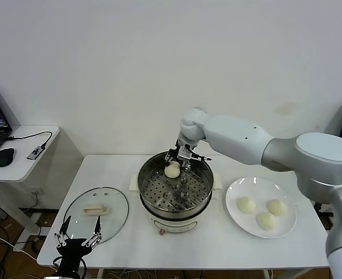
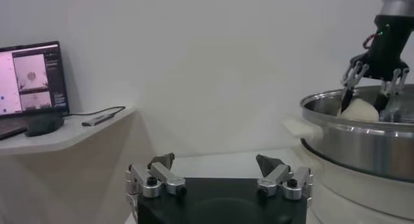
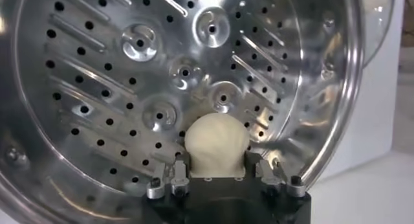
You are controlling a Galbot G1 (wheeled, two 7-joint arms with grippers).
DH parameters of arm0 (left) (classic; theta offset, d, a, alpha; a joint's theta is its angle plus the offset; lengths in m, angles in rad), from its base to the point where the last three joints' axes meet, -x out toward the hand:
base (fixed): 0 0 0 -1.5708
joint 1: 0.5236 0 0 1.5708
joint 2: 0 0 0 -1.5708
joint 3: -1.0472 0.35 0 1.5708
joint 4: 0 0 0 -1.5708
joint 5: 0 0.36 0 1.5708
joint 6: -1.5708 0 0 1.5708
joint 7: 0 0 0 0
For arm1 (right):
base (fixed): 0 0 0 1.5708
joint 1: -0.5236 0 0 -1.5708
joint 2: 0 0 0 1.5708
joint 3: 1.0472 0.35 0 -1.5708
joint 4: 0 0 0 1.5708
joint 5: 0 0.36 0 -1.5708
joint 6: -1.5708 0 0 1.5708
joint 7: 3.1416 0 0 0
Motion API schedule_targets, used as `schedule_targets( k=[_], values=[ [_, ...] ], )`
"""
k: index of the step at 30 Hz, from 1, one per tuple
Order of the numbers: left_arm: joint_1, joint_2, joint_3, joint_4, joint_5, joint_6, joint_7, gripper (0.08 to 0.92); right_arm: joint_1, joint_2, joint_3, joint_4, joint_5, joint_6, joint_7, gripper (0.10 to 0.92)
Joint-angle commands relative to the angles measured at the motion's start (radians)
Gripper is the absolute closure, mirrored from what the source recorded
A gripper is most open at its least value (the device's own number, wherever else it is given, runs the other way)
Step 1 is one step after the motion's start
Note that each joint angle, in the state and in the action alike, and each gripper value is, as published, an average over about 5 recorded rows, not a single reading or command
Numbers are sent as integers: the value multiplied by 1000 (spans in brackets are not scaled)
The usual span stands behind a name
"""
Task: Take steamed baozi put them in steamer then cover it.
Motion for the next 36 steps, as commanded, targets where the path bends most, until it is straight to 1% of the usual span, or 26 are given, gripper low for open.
schedule_targets(
  k=[1, 5, 7, 9, 12, 14, 17, 19, 23, 26, 32, 36],
  values=[
    [2, -2, 0, -6, 1, 0, -1, 177, 9, 8, -1, -17, -36, 58, 19, 331],
    [3, -1, -2, -15, 1, 2, 0, 177, 61, -13, 1, 18, 53, 31, 1, 234],
    [4, 0, -2, -21, 2, 3, 1, 177, 105, -35, -4, 47, 113, 0, -21, 211],
    [5, 1, -3, -28, 5, 4, 2, 177, 150, -65, -16, 87, 184, -46, -50, 205],
    [6, 2, -4, -36, 7, 5, 4, 177, 221, -140, -49, 194, 338, -167, -118, 203],
    [6, 4, -3, -40, 9, 6, 5, 177, 268, -207, -73, 284, 434, -280, -171, 202],
    [7, 8, -1, -45, 13, 6, 6, 177, 331, -318, -97, 398, 529, -432, -226, 203],
    [6, 11, -1, -47, 13, 7, 7, 177, 362, -390, -110, 455, 562, -505, -244, 203],
    [5, 21, -1, -49, 13, 7, 8, 177, 391, -520, -141, 541, 568, -720, -251, 203],
    [4, 27, 0, -50, 13, 7, 8, 177, 384, -626, -154, 589, 551, -817, -235, 203],
    [1, 34, -1, -47, 13, 6, 8, 177, 292, -802, -128, 637, 487, -894, -214, 203],
    [-2, 39, -4, -43, 12, 6, 9, 177, 202, -854, -87, 635, 451, -902, -189, 203]
  ],
)
